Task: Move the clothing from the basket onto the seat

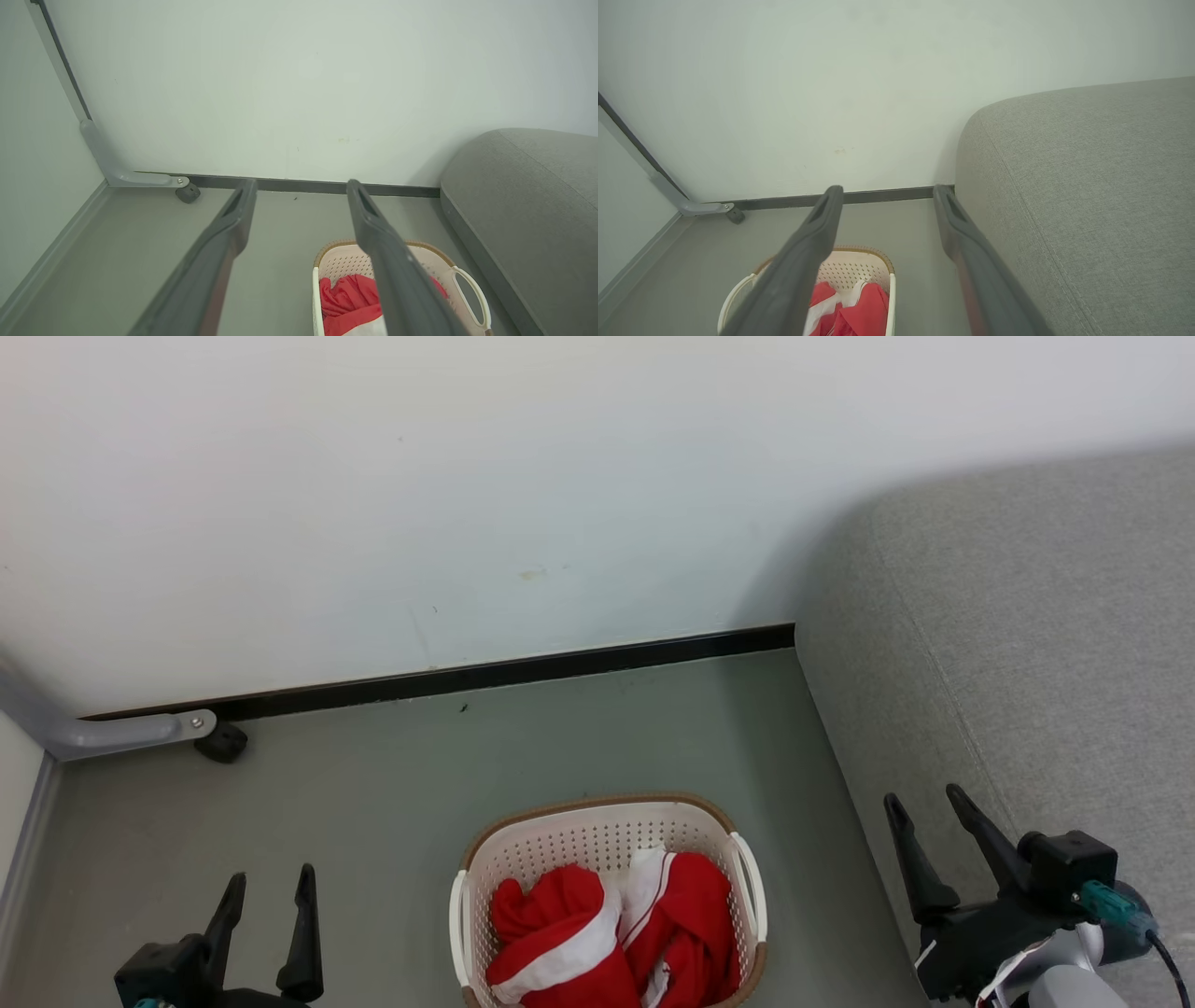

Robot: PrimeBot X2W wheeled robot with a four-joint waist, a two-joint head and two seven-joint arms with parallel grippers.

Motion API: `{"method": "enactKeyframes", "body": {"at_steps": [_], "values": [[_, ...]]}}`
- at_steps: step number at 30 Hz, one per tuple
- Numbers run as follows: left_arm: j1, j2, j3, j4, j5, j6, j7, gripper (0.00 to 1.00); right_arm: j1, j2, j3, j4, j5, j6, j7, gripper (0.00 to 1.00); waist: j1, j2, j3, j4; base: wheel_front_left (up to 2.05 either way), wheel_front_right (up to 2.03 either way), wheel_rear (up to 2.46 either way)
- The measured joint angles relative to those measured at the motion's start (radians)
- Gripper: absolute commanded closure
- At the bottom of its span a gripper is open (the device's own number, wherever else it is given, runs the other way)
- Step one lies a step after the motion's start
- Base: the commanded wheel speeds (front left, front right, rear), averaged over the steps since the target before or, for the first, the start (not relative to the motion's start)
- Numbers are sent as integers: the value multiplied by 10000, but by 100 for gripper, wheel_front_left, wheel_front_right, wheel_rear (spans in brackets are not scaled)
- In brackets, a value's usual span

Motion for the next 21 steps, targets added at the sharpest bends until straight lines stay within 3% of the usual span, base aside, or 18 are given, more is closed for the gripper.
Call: {"method": "enactKeyframes", "body": {"at_steps": [7,21], "values": [[-2,138,98,261,734,-79,-228,0,-90,-13,111,186,-884,0,-209,0,0,0,5,-45,0,0,0],[7,-6,316,384,955,-176,-228,0,-91,61,61,245,-1009,0,-213,0,0,0,87,-103,0,0,0]]}}
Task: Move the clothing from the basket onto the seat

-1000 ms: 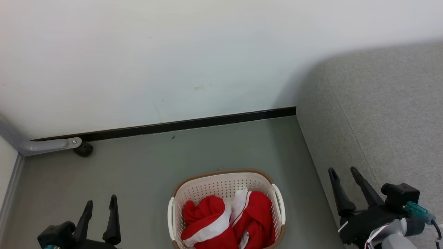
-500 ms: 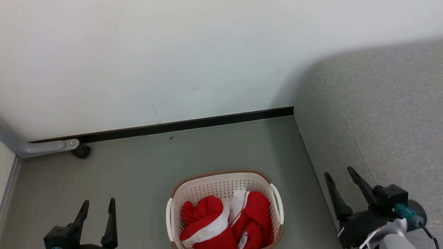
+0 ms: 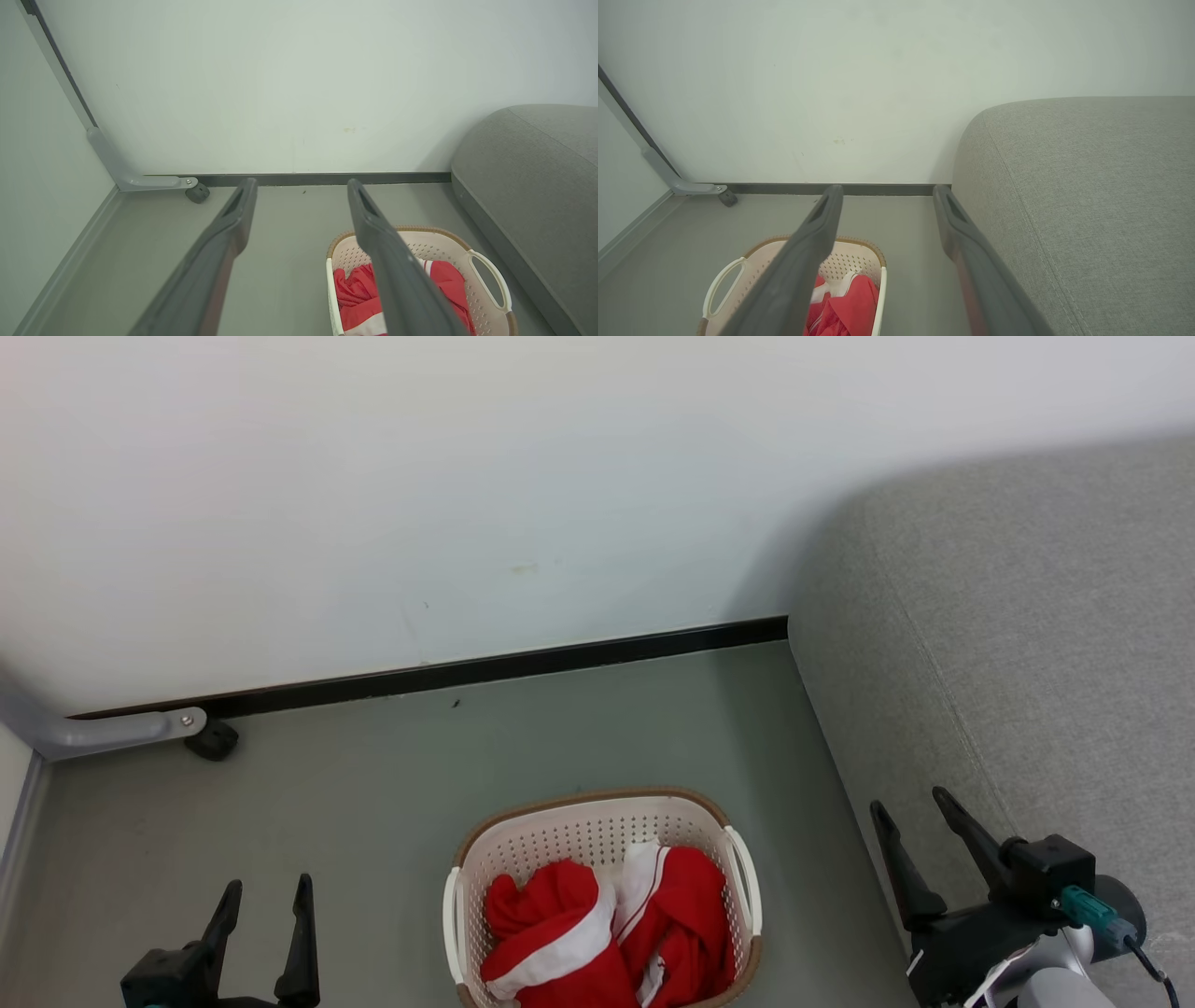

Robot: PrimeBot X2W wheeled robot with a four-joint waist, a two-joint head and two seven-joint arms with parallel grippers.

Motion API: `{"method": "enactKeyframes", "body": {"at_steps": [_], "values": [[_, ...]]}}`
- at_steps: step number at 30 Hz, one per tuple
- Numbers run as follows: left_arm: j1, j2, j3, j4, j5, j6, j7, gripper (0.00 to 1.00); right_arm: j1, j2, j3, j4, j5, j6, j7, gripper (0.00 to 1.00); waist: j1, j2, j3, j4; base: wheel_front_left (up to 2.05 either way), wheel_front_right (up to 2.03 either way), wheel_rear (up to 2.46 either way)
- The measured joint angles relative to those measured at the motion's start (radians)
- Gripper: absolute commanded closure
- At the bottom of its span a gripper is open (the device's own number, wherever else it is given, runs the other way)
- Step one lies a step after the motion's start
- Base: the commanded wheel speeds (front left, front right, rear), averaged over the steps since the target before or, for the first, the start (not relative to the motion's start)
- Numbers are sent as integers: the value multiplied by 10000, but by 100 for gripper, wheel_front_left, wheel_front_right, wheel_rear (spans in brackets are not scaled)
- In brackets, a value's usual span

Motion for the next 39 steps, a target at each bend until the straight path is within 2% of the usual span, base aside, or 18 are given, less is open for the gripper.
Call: {"method": "enactKeyframes", "body": {"at_steps": [16,24,34,39], "values": [[-524,-244,-219,-303,-25,-163,0,0,-363,199,-159,-696,-130,0,-2,0,1,1,1224,-343,0,0,0],[-1350,-407,-894,-506,13,-165,0,0,-740,332,-320,-1250,-345,-4,-2,0,2,1,2346,-630,0,0,0],[-2272,-403,-1551,-596,115,-176,23,0,-1244,470,-458,-1342,-359,-38,-4,0,2,1,3607,-979,0,0,0],[-2633,-407,-2176,-616,119,-178,416,0,-1436,629,-487,-1337,-359,-46,-4,0,2,2,4323,-1164,0,0,0]]}}
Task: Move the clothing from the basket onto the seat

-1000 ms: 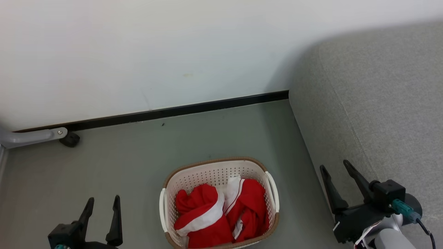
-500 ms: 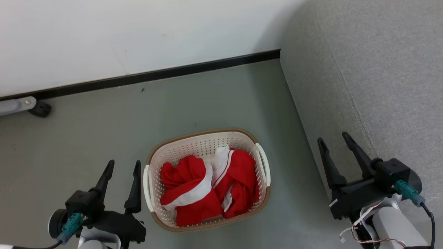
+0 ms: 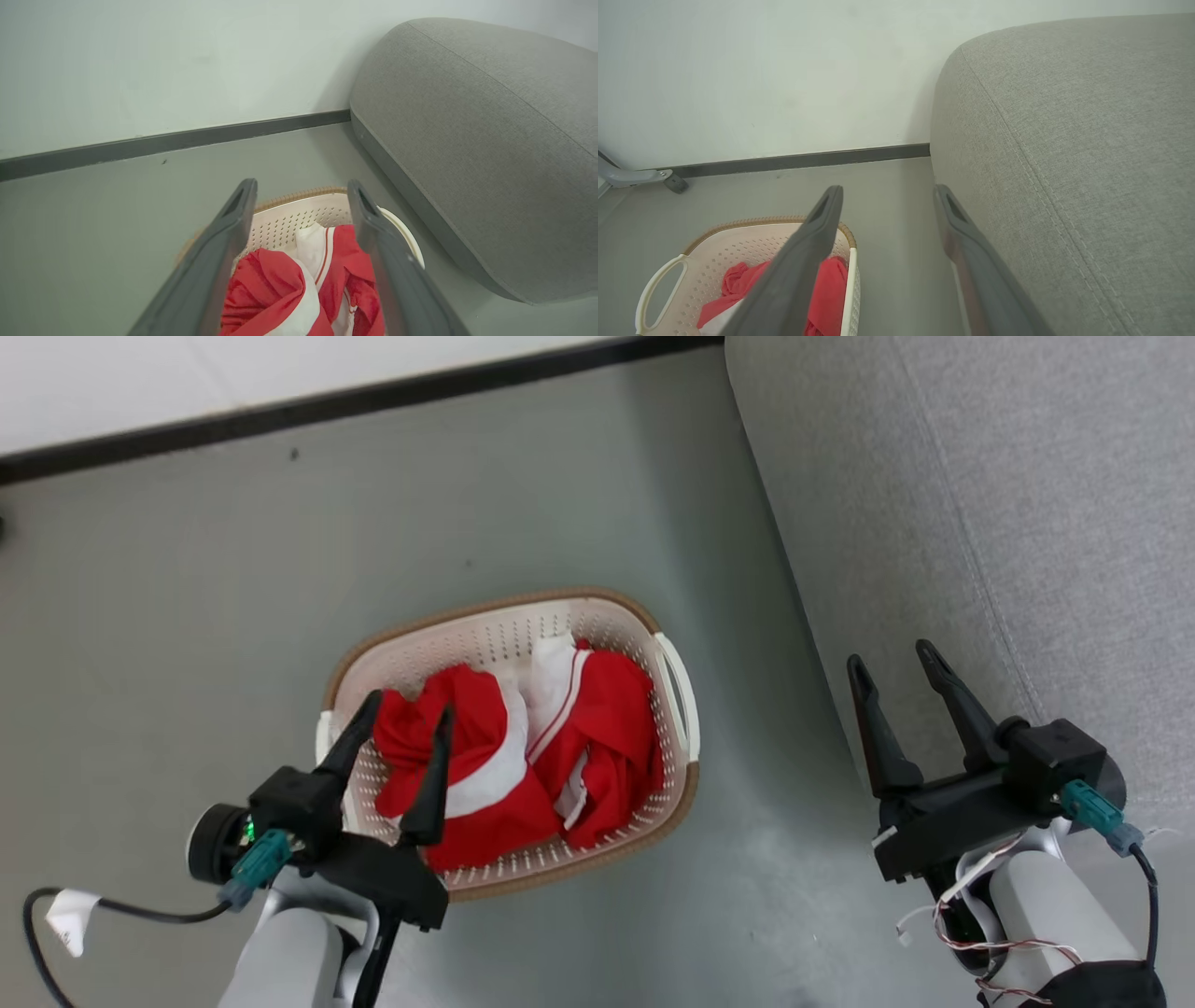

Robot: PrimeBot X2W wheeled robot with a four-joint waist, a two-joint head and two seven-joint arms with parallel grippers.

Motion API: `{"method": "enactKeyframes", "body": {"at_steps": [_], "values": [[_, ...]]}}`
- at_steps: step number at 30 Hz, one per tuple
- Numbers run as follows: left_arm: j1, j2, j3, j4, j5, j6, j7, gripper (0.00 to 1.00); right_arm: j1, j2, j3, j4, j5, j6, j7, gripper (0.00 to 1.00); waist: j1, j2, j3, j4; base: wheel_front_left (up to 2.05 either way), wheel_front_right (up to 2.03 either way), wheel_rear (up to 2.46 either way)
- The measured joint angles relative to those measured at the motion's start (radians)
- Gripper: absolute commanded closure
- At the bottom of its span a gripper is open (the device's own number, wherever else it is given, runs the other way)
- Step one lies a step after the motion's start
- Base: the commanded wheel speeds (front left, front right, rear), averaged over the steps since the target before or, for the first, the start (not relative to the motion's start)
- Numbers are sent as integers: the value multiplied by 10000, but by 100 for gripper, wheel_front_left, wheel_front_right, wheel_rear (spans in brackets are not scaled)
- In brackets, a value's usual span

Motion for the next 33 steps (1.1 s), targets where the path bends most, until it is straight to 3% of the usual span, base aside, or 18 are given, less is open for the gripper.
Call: {"method": "enactKeyframes", "body": {"at_steps": [14,22,33], "values": [[-983,201,-761,970,242,-2,1344,0,-609,234,2,244,-4,0,0,0,0,0,1519,-493,0,0,0],[-1641,-150,-892,1751,464,127,2071,0,-608,282,-21,397,-6,2,0,0,-2,0,1698,-649,0,0,0],[-2065,-209,-928,2824,541,374,2819,0,-608,303,-151,355,-96,29,0,0,-1,-1,1909,-614,0,0,0]]}}
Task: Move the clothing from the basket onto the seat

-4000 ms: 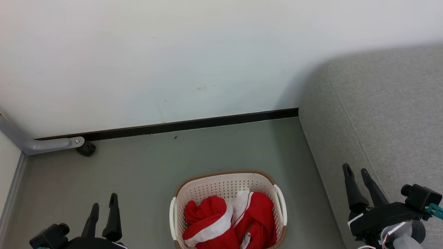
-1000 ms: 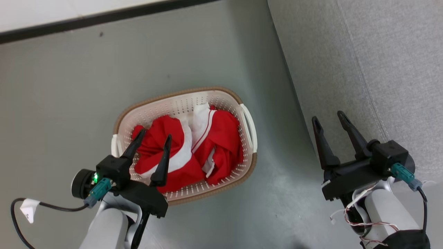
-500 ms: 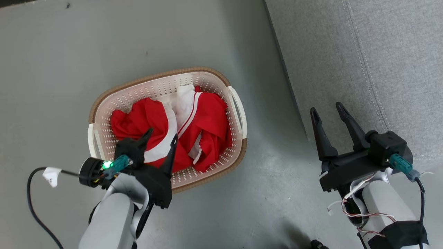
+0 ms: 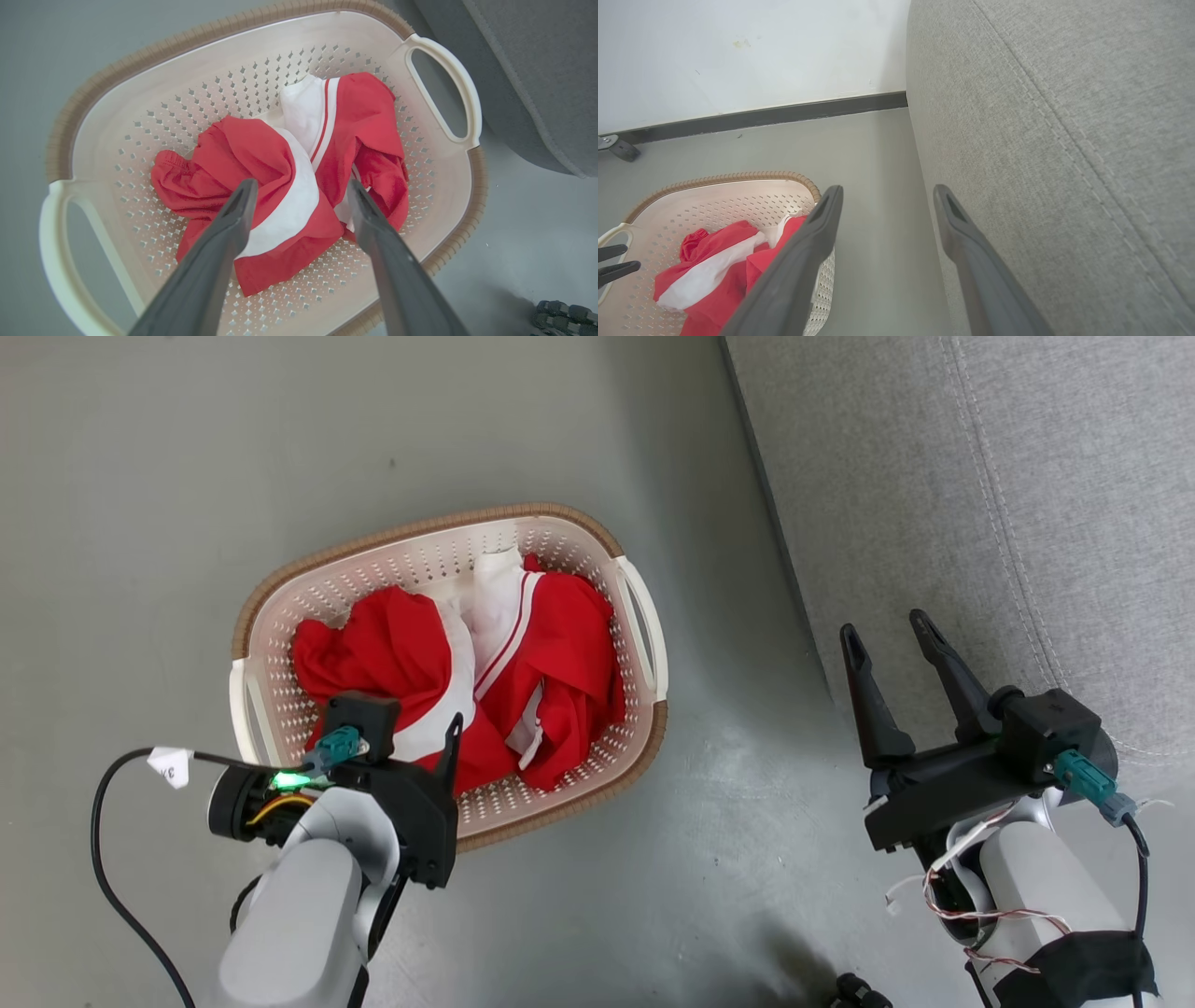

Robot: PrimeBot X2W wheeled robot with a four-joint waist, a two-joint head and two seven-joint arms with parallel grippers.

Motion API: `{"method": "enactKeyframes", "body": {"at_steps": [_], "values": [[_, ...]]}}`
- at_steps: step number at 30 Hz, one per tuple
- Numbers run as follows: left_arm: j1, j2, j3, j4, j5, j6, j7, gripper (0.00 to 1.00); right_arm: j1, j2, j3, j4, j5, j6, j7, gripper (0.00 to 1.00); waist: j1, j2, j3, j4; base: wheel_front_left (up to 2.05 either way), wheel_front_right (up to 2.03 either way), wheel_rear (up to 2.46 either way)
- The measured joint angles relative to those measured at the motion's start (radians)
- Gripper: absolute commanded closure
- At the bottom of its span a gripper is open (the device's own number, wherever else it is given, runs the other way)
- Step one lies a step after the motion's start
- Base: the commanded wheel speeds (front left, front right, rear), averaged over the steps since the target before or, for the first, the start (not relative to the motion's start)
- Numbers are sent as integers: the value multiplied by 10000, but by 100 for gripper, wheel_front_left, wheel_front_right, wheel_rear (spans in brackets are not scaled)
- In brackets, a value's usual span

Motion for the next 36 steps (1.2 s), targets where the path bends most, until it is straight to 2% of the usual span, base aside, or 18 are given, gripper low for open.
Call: {"method": "enactKeyframes", "body": {"at_steps": [36], "values": [[-1775,-238,2,1914,-54,-107,113,0,-136,-25,-48,-579,-263,48,-2,0,-1,0,1338,289,0,0,0]]}}
